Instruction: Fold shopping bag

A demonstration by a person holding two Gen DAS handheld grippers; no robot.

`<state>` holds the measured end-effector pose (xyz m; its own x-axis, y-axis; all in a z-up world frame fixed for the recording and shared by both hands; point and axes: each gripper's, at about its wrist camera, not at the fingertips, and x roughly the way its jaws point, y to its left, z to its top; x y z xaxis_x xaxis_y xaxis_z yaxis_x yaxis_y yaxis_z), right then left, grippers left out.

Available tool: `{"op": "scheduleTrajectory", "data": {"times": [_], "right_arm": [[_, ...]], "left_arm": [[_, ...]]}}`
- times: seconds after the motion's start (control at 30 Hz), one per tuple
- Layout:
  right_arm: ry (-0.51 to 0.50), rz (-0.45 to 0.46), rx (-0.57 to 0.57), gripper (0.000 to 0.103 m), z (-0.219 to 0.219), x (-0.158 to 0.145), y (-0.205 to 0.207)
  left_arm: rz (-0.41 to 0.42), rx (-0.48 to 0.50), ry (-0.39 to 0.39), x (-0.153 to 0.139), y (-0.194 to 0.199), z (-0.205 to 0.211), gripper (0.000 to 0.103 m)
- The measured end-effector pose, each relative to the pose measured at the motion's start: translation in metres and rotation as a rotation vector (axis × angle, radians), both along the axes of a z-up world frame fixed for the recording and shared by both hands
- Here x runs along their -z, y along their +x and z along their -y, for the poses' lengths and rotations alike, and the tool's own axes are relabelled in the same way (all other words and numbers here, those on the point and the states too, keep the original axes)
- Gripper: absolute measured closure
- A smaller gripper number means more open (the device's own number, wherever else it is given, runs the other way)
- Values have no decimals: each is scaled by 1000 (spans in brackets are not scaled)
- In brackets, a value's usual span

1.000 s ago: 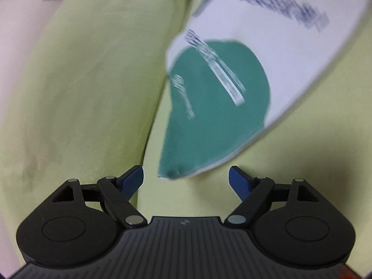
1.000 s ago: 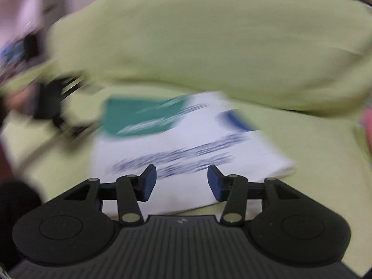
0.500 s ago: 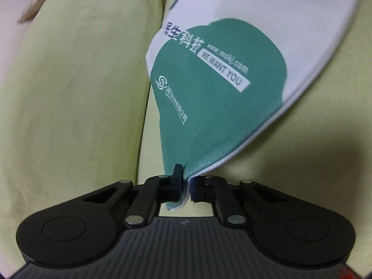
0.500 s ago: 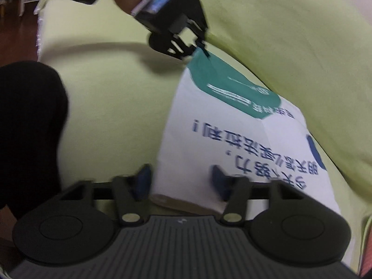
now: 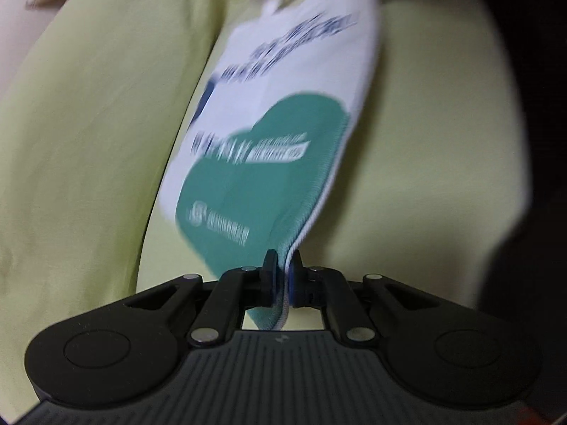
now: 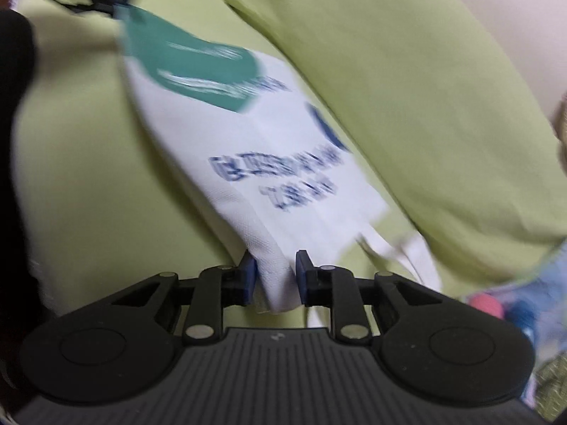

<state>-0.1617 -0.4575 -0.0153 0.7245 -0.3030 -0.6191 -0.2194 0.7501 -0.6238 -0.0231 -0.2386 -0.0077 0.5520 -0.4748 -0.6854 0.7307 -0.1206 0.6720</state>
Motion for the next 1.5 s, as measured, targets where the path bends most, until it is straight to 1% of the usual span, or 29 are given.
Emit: {"op": "scheduleTrajectory", "data": {"times": [0.07,0.1,0.23,0.27,0.33,0.4,0.43,0.5,0.53,0.57,0.63,0.7,0.77,0.8,0.9,0.93,1.0,1.07,1.1,1.13,1.17,1.23,1.27,1.3,1.33,1.37,1.4,1.43,1.5], "right_arm": [[-33,11,64,81,18,-2,2],[-33,13,99,81,26,-3,3],[62,26,224,77,58,-15,-8],[85,37,243,77,62,-17,-14],[132,56,283,77,71,-22,-24],[192,73,330,72,84,-26,-31],[224,86,355,68,91,-27,-34],[298,125,393,66,109,-21,-34],[324,138,406,61,116,-23,-32],[346,153,416,50,123,-25,-29],[365,189,417,36,134,-26,-21],[356,209,401,34,143,-28,-4],[340,217,394,34,155,-27,21],[339,221,397,34,163,-26,34],[397,240,444,34,200,-24,68],[433,250,465,35,215,-24,78],[501,258,509,45,241,-22,93],[555,286,554,76,263,-20,100],[598,303,584,83,275,-19,100],[660,324,621,93,287,-17,98],[735,345,667,95,300,-14,94],[878,377,756,95,324,-6,85],[929,376,790,94,332,0,82],[960,374,817,93,337,5,78],[982,371,835,89,341,9,74],[971,369,824,83,337,10,70],[942,368,802,80,330,8,66],[917,374,778,78,322,5,61],[912,406,749,78,308,-2,46]], "left_arm": [[-66,-12,-43,-11,-24,11,98],[-91,-7,-57,-14,-33,15,98],[-189,16,-110,-30,-66,31,96],[-213,25,-111,-39,-69,26,88],[-266,44,-135,-54,-68,19,86],[-314,58,-167,-67,-64,14,85],[-323,54,-178,-74,-60,14,84],[-342,45,-201,-86,-54,12,71],[-334,34,-207,-90,-48,14,70],[-298,13,-204,-90,-39,18,69],[-233,-29,-199,-89,-21,28,68],[-187,-63,-200,-87,-2,35,67],[-146,-90,-200,-82,23,44,61],[-128,-105,-198,-80,36,50,61],[-118,-158,-210,-64,78,67,61],[-118,-172,-212,-57,94,75,61],[-110,-201,-212,-41,119,88,61],[-116,-223,-215,-28,141,105,61],[-121,-228,-220,-24,148,111,60],[-125,-231,-226,-21,153,116,60],[-129,-233,-231,-18,159,121,59],[-131,-230,-237,-13,164,130,59],[-132,-226,-237,-10,165,135,59],[-131,-220,-236,-8,165,139,59],[-126,-213,-235,-8,163,139,59],[-126,-204,-234,-8,160,140,59],[-128,-194,-233,-10,156,142,59],[-127,-183,-230,-10,152,144,59],[-125,-161,-223,-12,144,149,59]]}}
